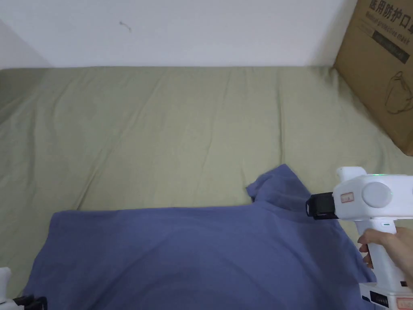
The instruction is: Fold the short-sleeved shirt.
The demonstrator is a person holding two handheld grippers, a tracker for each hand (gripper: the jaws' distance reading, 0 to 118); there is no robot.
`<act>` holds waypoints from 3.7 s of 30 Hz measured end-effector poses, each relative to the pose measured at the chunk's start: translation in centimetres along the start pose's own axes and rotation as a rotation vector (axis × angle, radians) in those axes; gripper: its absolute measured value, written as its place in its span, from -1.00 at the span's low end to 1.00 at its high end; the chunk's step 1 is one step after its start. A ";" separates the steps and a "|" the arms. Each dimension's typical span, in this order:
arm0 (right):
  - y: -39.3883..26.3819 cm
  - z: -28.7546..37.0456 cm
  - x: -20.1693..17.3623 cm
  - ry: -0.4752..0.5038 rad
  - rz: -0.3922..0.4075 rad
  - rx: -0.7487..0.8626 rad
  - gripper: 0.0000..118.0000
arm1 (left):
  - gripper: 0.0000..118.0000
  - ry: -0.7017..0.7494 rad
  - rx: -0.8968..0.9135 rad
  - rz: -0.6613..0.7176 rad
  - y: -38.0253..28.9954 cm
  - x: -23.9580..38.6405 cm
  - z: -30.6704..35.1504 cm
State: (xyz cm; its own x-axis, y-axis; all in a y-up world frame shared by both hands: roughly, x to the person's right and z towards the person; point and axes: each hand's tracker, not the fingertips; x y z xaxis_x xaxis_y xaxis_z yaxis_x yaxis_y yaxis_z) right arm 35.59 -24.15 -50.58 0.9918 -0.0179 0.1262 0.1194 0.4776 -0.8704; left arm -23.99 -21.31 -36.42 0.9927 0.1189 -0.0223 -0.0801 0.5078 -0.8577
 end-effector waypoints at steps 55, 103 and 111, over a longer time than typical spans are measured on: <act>-0.8 10.1 -0.6 0.097 -0.026 0.144 -0.98 | -0.95 0.032 0.029 -0.081 15.2 0.6 -2.9; -24.6 20.7 -13.9 0.235 0.060 0.157 -1.00 | -1.00 -0.163 0.093 0.371 -11.9 -10.3 12.1; -24.2 19.2 -17.9 0.283 0.117 0.103 -1.00 | 0.14 -0.195 0.106 0.390 -12.1 -12.7 9.2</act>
State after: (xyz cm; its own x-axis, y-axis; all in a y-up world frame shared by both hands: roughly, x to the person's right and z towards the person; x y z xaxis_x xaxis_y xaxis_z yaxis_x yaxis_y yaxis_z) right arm 14.12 -18.52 -22.67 0.9734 -0.1938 -0.1221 0.0125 0.5772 -0.8165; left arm -36.51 -21.08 -21.03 0.8518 0.4719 -0.2274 -0.4635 0.4766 -0.7470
